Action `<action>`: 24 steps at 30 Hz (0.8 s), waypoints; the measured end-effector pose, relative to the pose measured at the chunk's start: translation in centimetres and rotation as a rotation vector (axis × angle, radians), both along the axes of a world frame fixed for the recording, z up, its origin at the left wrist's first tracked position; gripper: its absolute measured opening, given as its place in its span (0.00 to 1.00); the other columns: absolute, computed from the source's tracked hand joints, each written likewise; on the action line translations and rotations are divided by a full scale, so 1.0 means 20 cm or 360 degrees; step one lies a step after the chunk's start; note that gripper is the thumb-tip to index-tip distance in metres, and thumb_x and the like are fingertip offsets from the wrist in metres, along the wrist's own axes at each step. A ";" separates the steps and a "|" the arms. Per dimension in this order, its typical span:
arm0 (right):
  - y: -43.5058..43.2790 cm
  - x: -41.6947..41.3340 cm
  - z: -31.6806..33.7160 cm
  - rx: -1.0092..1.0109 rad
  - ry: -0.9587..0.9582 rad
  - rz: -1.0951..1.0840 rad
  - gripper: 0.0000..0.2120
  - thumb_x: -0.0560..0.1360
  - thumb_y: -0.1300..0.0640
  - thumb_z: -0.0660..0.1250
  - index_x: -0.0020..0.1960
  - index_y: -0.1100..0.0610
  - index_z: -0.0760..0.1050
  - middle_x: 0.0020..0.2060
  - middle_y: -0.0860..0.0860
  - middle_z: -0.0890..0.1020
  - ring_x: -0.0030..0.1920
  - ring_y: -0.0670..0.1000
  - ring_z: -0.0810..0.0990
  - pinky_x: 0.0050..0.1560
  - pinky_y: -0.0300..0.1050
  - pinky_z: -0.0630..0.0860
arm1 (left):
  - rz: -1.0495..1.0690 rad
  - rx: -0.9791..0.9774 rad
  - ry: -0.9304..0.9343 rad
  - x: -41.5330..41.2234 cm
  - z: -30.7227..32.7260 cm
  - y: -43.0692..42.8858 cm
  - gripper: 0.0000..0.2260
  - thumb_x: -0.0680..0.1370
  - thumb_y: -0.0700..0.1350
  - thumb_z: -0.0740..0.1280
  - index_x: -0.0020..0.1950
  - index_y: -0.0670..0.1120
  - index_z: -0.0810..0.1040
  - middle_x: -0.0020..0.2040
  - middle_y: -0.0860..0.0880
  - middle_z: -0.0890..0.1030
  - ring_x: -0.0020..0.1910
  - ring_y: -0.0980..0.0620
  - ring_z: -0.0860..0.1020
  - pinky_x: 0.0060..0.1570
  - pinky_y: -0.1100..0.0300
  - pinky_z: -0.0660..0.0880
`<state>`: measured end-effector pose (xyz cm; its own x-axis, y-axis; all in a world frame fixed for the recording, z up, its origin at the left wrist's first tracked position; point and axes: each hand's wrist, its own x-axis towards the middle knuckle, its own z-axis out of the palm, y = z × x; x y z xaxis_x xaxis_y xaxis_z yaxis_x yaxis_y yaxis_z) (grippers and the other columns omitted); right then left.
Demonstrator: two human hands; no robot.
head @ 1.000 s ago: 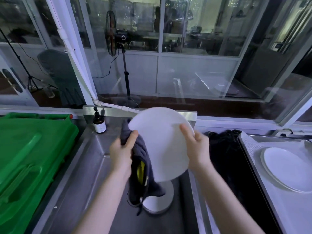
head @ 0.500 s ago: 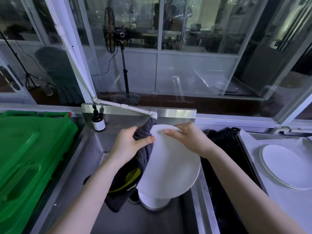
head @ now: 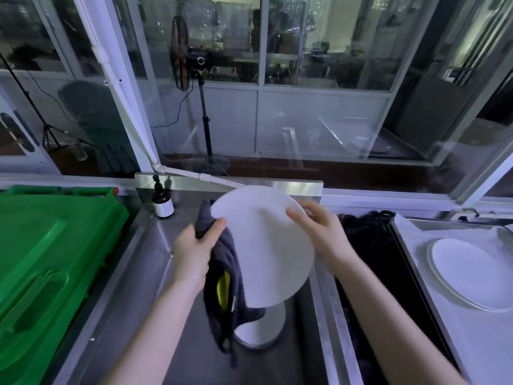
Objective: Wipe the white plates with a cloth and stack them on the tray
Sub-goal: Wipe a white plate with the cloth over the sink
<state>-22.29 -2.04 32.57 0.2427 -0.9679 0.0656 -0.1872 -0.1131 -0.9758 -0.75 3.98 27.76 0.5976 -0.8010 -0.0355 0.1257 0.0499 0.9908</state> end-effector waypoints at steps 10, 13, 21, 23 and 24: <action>-0.02 0.01 0.03 -0.0078 0.0297 0.0200 0.19 0.77 0.47 0.71 0.39 0.62 0.80 0.31 0.52 0.77 0.33 0.49 0.74 0.36 0.44 0.69 | -0.0459 -0.0007 -0.0632 0.01 0.10 -0.02 0.06 0.72 0.46 0.76 0.41 0.50 0.81 0.35 0.58 0.84 0.37 0.62 0.80 0.38 0.70 0.74; 0.05 0.08 -0.04 0.0143 -0.0276 -0.0426 0.18 0.77 0.48 0.72 0.35 0.60 0.80 0.29 0.48 0.77 0.32 0.48 0.75 0.33 0.41 0.71 | -0.0078 -0.0021 0.0109 -0.06 0.00 0.02 0.04 0.77 0.47 0.72 0.45 0.49 0.79 0.38 0.54 0.84 0.40 0.53 0.82 0.41 0.60 0.78; 0.25 0.18 -0.23 0.0154 -0.0491 -0.0577 0.06 0.80 0.47 0.66 0.49 0.45 0.82 0.44 0.46 0.86 0.50 0.54 0.84 0.45 0.41 0.79 | 0.0341 0.0086 0.0901 -0.15 -0.10 0.00 0.09 0.77 0.46 0.71 0.45 0.47 0.73 0.28 0.56 0.76 0.27 0.56 0.77 0.31 0.65 0.73; 0.24 0.06 -0.20 -0.0184 -0.0203 -0.0253 0.15 0.78 0.50 0.70 0.64 0.42 0.76 0.53 0.36 0.84 0.58 0.45 0.82 0.52 0.32 0.76 | 0.0256 0.0169 0.0682 -0.06 -0.11 -0.01 0.09 0.77 0.49 0.72 0.48 0.45 0.76 0.34 0.53 0.78 0.36 0.51 0.78 0.41 0.59 0.75; 0.24 0.01 -0.19 -0.0361 -0.0028 -0.0140 0.26 0.76 0.50 0.72 0.72 0.45 0.71 0.62 0.33 0.80 0.65 0.41 0.77 0.60 0.30 0.73 | 0.0244 0.0168 0.0579 -0.04 -0.10 -0.02 0.12 0.76 0.50 0.73 0.50 0.42 0.78 0.36 0.52 0.79 0.38 0.49 0.78 0.44 0.57 0.75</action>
<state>-22.18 2.68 28.79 0.1551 -0.9452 0.2872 -0.1894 -0.3138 -0.9304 -1.50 3.67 25.82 0.6429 -0.6844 -0.3438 0.4680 -0.0042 0.8837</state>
